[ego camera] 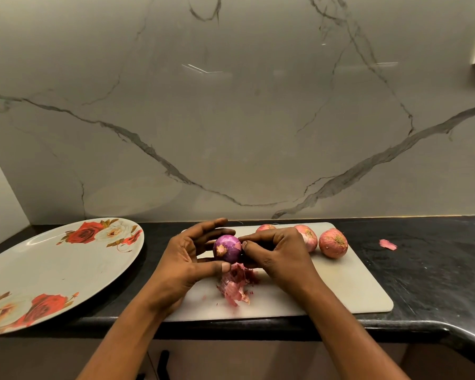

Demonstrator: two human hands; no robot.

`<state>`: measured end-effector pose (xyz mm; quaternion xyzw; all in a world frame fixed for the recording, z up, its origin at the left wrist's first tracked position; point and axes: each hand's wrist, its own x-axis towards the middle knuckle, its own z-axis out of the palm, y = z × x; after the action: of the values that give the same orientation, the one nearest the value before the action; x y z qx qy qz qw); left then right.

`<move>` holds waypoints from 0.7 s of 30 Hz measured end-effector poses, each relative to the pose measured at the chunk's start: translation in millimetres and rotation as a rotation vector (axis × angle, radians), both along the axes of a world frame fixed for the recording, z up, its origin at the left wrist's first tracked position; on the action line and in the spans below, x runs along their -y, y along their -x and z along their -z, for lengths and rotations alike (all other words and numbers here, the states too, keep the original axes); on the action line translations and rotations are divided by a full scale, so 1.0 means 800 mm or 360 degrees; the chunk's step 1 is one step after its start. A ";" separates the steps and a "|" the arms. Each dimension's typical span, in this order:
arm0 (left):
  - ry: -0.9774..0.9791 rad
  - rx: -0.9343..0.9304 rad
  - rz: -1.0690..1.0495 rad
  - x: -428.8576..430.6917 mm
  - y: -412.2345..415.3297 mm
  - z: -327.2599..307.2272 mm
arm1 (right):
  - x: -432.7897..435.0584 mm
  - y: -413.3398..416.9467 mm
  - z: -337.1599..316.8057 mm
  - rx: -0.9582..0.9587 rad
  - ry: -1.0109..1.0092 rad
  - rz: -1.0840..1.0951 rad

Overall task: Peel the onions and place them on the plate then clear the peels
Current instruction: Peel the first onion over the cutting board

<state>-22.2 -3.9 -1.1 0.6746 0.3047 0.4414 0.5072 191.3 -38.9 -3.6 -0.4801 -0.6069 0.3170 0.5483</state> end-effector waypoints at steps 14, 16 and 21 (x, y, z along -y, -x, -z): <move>0.0018 -0.0024 0.0032 0.001 0.001 -0.001 | 0.001 -0.002 -0.002 0.0027 0.0037 -0.0035; 0.0022 0.0006 0.0041 0.001 0.001 -0.001 | 0.001 -0.001 -0.002 -0.0006 0.0042 -0.0035; 0.0039 0.0042 0.0022 0.002 0.001 -0.001 | 0.002 0.001 -0.004 -0.0029 0.0024 0.0021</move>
<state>-23.2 -5.6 -0.2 0.6645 0.2987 0.4431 0.5223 190.4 -40.9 -0.3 -0.4853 -0.5962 0.3225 0.5523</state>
